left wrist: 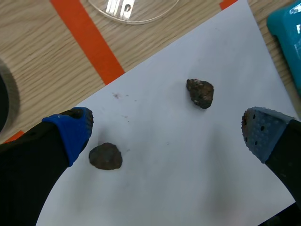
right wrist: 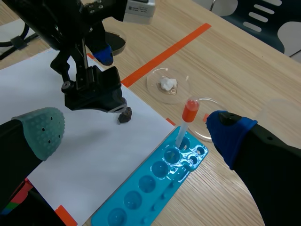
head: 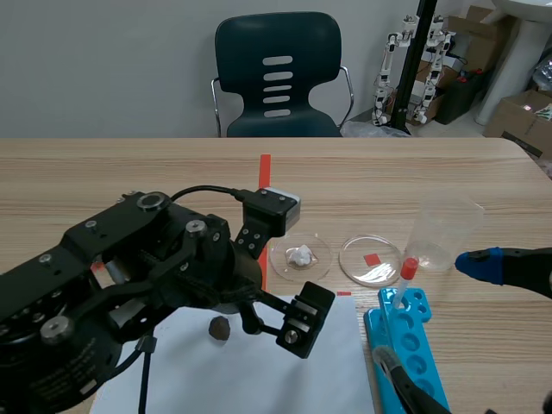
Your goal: Pick up the right mineral with the left hand
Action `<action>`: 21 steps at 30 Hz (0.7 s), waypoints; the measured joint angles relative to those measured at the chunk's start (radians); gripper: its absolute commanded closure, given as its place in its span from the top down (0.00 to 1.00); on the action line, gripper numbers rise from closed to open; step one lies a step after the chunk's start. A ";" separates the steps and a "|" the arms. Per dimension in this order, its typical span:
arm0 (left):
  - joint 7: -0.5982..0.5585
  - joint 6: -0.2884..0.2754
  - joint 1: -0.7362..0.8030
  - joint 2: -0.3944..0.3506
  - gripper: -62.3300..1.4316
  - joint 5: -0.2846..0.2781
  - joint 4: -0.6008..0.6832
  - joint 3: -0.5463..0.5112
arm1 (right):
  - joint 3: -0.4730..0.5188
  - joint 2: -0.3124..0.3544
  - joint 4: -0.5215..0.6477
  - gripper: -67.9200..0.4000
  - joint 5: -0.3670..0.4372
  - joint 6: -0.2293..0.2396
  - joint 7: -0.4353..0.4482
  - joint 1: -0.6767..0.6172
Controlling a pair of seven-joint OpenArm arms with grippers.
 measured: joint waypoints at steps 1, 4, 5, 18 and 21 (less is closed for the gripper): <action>0.000 0.000 -0.005 0.013 1.00 0.011 -0.017 0.005 | 0.000 0.000 0.000 0.94 0.000 0.000 0.000 0.000; 0.004 0.009 -0.019 0.046 1.00 0.024 -0.065 0.011 | 0.000 0.000 0.000 0.94 0.000 0.000 0.000 0.000; 0.006 0.010 -0.022 0.055 1.00 0.024 -0.080 0.011 | 0.000 0.000 0.000 0.94 0.000 0.000 0.000 0.000; 0.041 0.035 -0.087 0.163 1.00 0.024 -0.237 0.012 | 0.000 0.000 0.000 0.94 0.000 0.000 0.000 0.000; 0.042 0.039 -0.088 0.173 1.00 0.034 -0.247 0.013 | 0.000 0.000 0.000 0.94 0.000 0.000 0.000 0.000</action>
